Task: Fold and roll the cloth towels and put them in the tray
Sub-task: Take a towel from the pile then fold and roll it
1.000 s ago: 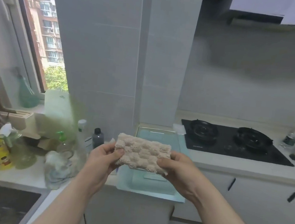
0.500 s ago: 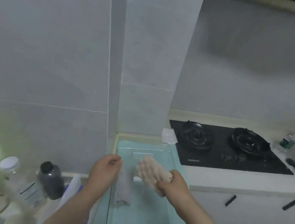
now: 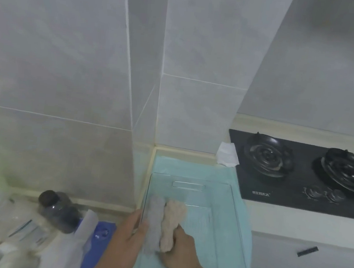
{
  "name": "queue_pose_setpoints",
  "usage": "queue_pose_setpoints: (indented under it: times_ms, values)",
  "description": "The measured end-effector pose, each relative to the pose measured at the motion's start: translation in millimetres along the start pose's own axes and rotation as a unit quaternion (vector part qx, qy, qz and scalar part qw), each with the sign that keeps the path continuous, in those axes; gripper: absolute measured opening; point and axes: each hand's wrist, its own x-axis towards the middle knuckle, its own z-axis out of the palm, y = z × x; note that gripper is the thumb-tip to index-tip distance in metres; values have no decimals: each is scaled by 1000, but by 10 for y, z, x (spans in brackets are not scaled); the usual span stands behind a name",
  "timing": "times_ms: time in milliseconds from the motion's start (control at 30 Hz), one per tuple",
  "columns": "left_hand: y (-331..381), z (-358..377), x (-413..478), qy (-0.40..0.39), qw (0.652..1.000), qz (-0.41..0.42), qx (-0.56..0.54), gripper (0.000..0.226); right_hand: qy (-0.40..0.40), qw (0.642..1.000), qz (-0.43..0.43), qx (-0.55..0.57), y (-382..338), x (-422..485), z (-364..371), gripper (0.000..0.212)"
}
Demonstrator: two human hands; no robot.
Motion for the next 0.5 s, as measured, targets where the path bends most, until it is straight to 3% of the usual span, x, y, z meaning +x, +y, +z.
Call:
queue_pose_setpoints:
  times_ms: [200, 233, 333, 500]
  values:
    - [5, -1, -2, -9, 1000, -9, -17, 27, 80, 987, 103, 93, -137, 164, -228, 8]
    - [-16, -11, 17, -9, 1000, -15, -15, 25, 73, 987, 103, 103, -141, 196, -239, 10]
    - [-23, -42, 43, -13, 1000, -20, -2, 22, 8, 986, 108, 130, -254, 293, -223, 44]
    - [-44, -93, 59, -49, 999, -9, -4, 26, -84, 964, 129, 215, -291, 633, -128, 51]
